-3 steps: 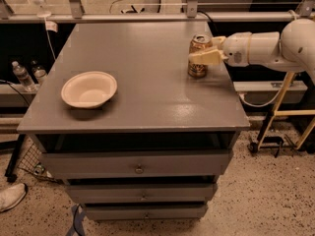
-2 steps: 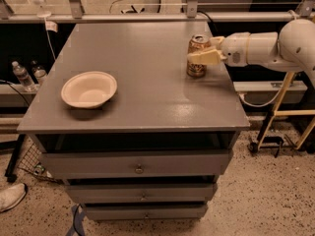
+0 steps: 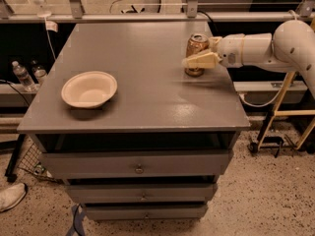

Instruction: Place orange can upright

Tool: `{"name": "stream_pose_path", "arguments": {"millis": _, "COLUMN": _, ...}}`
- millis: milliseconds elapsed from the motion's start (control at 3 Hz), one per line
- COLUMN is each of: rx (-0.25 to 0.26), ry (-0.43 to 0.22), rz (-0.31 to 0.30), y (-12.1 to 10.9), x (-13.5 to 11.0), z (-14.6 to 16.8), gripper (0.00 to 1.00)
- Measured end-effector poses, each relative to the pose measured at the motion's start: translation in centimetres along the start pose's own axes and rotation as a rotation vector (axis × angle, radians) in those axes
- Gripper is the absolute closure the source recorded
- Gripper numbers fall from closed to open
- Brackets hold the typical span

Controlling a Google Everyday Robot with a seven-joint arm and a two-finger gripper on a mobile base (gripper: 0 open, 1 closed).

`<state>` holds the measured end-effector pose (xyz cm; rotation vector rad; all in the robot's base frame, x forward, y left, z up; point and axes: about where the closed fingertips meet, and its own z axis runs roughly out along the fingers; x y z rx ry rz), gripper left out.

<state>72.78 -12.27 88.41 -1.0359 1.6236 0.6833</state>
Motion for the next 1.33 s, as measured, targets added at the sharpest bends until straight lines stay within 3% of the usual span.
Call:
{"name": "stream_pose_path", "arguments": {"millis": 333, "rx": -0.001, "ry": 0.0, "rz": 0.0, "y": 0.0, "x": 0.0, "z": 0.1, "gripper": 0.0}}
{"name": "stream_pose_path", "arguments": {"millis": 667, "rx": 0.04, "ry": 0.041, "rz": -0.036, "y": -0.9, "x": -0.2, "z": -1.9, "gripper": 0.0}}
{"name": "stream_pose_path", "arguments": {"millis": 1333, "rx": 0.186, "ry": 0.169, "rz": -0.082, "y": -4.0, "x": 0.2, "z": -10.4, "gripper": 0.0}}
